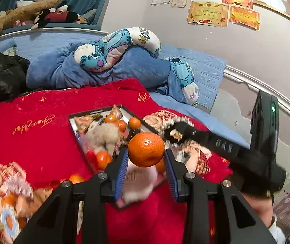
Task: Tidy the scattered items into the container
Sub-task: 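Carry the orange in the left tool and lace strip in the right tool to the box, then open both tools over the box to drop the orange and the lace strip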
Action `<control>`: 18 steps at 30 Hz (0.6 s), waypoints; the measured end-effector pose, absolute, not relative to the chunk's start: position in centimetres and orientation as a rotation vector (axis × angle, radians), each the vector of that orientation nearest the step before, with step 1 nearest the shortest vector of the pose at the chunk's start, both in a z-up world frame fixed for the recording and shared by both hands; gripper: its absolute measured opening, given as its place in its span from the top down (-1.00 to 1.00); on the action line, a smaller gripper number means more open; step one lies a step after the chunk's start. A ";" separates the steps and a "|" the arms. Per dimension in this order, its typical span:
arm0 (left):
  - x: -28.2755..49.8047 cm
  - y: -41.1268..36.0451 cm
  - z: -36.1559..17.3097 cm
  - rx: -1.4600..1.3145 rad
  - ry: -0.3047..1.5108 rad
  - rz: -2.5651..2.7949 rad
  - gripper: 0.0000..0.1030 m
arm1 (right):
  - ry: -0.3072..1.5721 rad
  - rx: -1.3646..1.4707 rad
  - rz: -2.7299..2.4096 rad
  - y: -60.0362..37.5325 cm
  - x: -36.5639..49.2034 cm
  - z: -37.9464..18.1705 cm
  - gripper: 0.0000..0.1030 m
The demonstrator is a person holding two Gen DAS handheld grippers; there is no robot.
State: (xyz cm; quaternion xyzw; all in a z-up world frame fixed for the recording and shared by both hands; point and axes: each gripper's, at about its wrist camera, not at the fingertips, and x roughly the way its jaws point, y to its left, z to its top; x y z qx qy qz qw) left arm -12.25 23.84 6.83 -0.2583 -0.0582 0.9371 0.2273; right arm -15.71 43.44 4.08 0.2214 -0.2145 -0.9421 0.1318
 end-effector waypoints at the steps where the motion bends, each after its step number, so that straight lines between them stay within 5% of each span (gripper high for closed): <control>1: -13.0 24.3 7.0 -0.712 -0.150 2.585 0.28 | -0.626 0.645 -2.732 43.6 -16.1 4.1 0.75; 18: -25.5 30.8 3.4 -0.998 -0.109 2.509 0.28 | -0.737 0.796 -2.694 45.8 -20.4 0.5 0.75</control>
